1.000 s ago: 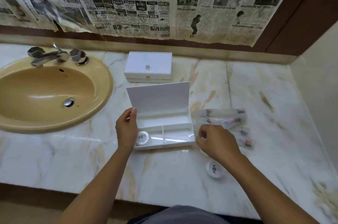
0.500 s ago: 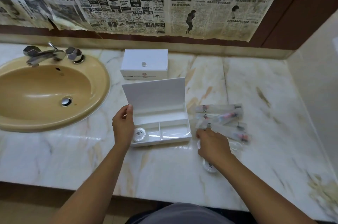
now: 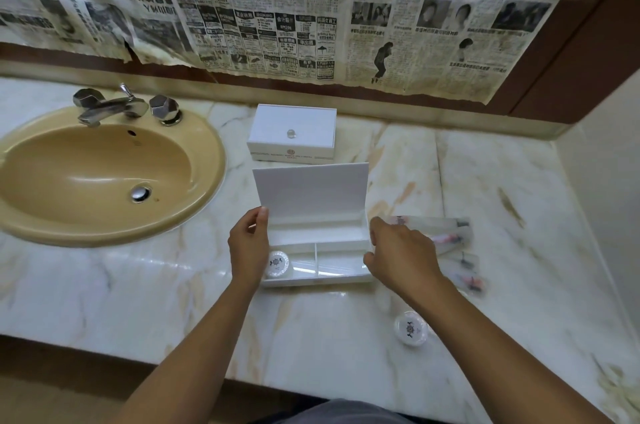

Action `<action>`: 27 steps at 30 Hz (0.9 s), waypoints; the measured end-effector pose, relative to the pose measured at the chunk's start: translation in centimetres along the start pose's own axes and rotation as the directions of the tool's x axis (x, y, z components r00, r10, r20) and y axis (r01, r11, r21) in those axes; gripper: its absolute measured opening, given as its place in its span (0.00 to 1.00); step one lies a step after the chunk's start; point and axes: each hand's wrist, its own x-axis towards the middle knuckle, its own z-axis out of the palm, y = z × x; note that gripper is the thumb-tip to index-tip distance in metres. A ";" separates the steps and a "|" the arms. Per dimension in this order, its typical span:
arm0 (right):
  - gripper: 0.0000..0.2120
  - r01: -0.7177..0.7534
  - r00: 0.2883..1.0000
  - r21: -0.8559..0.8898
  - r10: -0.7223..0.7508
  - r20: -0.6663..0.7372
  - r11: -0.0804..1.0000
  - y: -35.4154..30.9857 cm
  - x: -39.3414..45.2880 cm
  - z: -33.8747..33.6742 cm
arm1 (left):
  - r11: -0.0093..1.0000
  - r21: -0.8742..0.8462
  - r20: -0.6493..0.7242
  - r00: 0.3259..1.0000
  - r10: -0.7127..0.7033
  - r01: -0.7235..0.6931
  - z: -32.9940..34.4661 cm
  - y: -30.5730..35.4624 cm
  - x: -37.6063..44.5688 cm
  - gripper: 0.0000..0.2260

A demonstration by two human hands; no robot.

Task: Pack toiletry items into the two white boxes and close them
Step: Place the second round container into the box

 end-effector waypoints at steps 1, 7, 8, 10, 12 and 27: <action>0.05 -0.017 0.999 -0.008 0.017 0.043 1.000 0.2 0.3 0.0 | 1.000 0.001 0.003 1.000 0.000 0.000 0.0 0.0 0.0 0.11; 0.06 -0.094 0.980 -0.047 0.100 0.172 0.994 2.1 0.6 1.0 | 1.000 -0.004 0.000 1.000 0.007 -0.007 0.0 0.0 0.0 0.10; 0.06 -0.094 0.976 -0.056 0.103 0.194 0.994 2.1 0.5 1.3 | 1.000 -0.004 -0.001 1.000 0.008 -0.008 0.0 0.0 0.1 0.10; 0.08 -0.098 0.966 -0.070 0.111 0.232 0.993 2.1 0.4 1.8 | 1.000 0.003 0.001 1.000 0.006 -0.006 0.0 -0.1 0.1 0.10; 0.07 -0.095 0.957 -0.092 0.116 0.265 0.991 2.3 0.1 2.3 | 1.000 0.011 -0.001 1.000 0.007 -0.007 0.1 -0.2 0.2 0.10; 0.18 -0.037 0.947 -0.116 0.072 0.312 0.993 2.6 -1.6 4.1 | 0.999 0.044 -0.012 1.000 0.015 -0.014 0.0 -0.2 0.2 0.13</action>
